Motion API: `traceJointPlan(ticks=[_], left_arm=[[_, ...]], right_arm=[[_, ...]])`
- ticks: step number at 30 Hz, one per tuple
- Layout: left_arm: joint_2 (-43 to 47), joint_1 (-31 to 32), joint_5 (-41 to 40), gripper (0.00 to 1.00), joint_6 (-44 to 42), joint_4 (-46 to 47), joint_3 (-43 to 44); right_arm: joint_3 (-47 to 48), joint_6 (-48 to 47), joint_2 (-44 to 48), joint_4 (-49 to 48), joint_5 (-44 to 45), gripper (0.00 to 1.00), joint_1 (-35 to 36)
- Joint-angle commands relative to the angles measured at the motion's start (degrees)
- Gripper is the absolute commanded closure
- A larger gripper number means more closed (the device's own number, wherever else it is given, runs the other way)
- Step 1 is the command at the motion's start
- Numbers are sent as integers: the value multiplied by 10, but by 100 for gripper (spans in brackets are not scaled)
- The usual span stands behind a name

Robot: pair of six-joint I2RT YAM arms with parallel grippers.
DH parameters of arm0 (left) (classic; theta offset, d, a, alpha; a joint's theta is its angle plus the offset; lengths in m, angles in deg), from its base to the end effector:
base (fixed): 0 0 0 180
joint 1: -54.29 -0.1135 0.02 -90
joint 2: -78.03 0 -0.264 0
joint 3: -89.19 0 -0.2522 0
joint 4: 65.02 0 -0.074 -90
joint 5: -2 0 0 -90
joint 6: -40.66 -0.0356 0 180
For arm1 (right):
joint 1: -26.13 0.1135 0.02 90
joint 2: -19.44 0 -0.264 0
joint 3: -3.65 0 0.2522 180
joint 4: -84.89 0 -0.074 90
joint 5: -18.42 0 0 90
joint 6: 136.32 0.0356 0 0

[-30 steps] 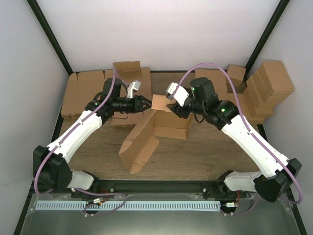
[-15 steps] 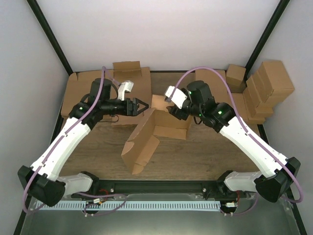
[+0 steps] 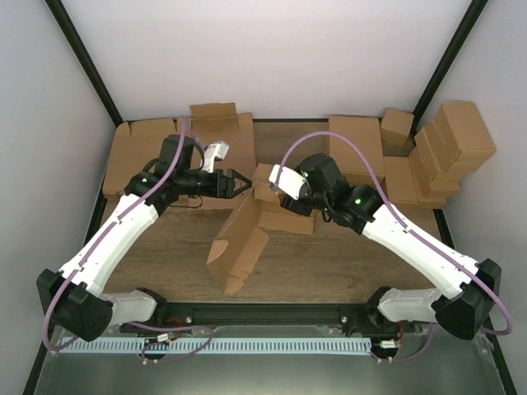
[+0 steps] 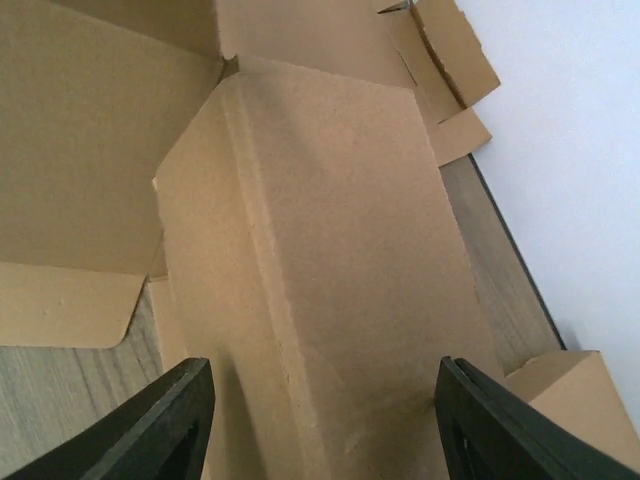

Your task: Fold the paper box

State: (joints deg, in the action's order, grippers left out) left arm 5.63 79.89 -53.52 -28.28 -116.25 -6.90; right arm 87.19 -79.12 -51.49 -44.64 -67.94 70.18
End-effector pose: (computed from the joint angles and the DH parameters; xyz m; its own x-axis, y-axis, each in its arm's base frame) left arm 0.2319 -0.1335 0.3494 -0.8069 0.0581 -0.5878 0.4918 0.6174 -0.6140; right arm 0.1930 0.1836 0.3508 -0.0144 -0.7661 -0.6425 -0.7919 0.4011 -0.4604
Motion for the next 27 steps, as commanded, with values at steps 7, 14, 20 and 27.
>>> traceJointPlan(ticks=[7,14,20,27], left_arm=[[15,1,18,23,19,52,-22],[9,1,24,22,19,64,-26],[-11,0,55,22,29,96,-26],[-23,0,69,22,21,97,-27]], right_arm=[[-85,-83,30,-125,136,35,58],[-138,-182,41,-248,190,32,73],[-163,-254,42,-300,174,33,73],[-234,-343,47,-417,154,42,73]])
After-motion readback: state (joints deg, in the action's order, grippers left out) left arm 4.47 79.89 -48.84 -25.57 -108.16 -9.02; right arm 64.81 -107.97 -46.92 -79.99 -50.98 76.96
